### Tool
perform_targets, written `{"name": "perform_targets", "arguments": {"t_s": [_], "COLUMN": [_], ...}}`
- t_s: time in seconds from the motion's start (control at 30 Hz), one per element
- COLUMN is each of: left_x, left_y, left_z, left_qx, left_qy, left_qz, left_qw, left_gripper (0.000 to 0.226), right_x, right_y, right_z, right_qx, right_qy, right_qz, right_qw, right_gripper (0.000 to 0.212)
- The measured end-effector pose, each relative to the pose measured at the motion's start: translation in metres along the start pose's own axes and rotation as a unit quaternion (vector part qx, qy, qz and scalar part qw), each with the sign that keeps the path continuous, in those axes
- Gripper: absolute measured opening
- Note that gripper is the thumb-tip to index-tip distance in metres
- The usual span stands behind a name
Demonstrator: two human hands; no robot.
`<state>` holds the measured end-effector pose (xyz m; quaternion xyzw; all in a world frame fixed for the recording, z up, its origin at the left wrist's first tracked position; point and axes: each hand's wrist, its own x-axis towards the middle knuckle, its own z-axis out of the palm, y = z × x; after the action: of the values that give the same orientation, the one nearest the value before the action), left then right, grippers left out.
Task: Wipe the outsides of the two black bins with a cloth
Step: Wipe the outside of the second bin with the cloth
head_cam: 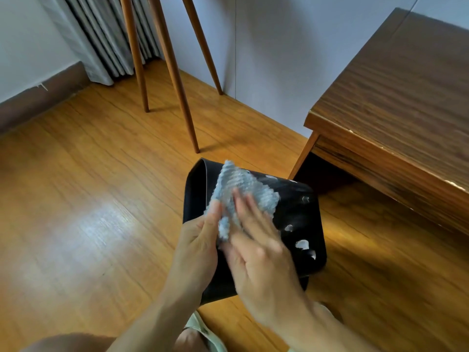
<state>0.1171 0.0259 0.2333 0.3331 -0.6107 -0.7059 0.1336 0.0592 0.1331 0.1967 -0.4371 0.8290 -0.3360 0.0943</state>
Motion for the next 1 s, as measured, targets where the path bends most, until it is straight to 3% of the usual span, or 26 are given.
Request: {"name": "perform_targets", "arguments": {"t_s": [0.1, 0.2, 0.27, 0.43, 0.53, 0.63, 0.73, 0.8, 0.9, 1.0], "left_x": [0.000, -0.006, -0.006, 0.000, -0.002, -0.002, -0.005, -0.004, 0.001, 0.005], "left_y": [-0.002, 0.001, 0.003, 0.008, 0.012, 0.010, 0.014, 0.015, 0.017, 0.018], "left_z": [-0.002, 0.001, 0.003, -0.004, -0.005, -0.003, 0.000, -0.002, -0.011, -0.011], "left_qx": [0.022, 0.067, 0.076, 0.039, 0.034, 0.050, 0.078, 0.076, 0.049, 0.035], "left_qy": [-0.024, -0.027, -0.040, -0.020, -0.013, -0.007, -0.007, 0.002, 0.040, 0.057], "left_qz": [-0.001, -0.011, -0.007, -0.030, -0.038, -0.048, -0.052, -0.059, -0.079, -0.094], "left_qw": [0.999, 0.997, 0.996, 0.999, 0.999, 0.998, 0.996, 0.995, 0.995, 0.993], "left_gripper": [0.070, 0.083, 0.088, 0.077, 0.074, 0.096, 0.123, 0.109, 0.077, 0.070], "right_x": [0.005, 0.032, 0.037, -0.019, -0.030, 0.002, 0.032, 0.024, -0.015, -0.020], "right_y": [0.012, 0.040, 0.046, 0.002, 0.000, 0.022, 0.038, 0.029, 0.001, 0.004], "right_z": [-0.005, -0.030, -0.035, -0.002, 0.004, -0.012, -0.029, -0.025, -0.004, -0.007], "right_qx": [-0.041, -0.011, 0.012, -0.049, -0.052, -0.068, -0.015, -0.022, -0.064, -0.068], "right_qy": [-0.002, 0.008, 0.011, 0.000, 0.013, 0.010, 0.013, 0.004, -0.009, -0.016], "right_qz": [-0.013, 0.110, 0.136, -0.030, -0.055, -0.004, 0.087, 0.062, -0.047, -0.109], "right_qw": [0.999, 0.994, 0.991, 0.998, 0.997, 0.998, 0.996, 0.998, 0.997, 0.992], "right_gripper": [0.049, 0.048, 0.047, 0.050, 0.050, 0.051, 0.049, 0.049, 0.052, 0.049]}}
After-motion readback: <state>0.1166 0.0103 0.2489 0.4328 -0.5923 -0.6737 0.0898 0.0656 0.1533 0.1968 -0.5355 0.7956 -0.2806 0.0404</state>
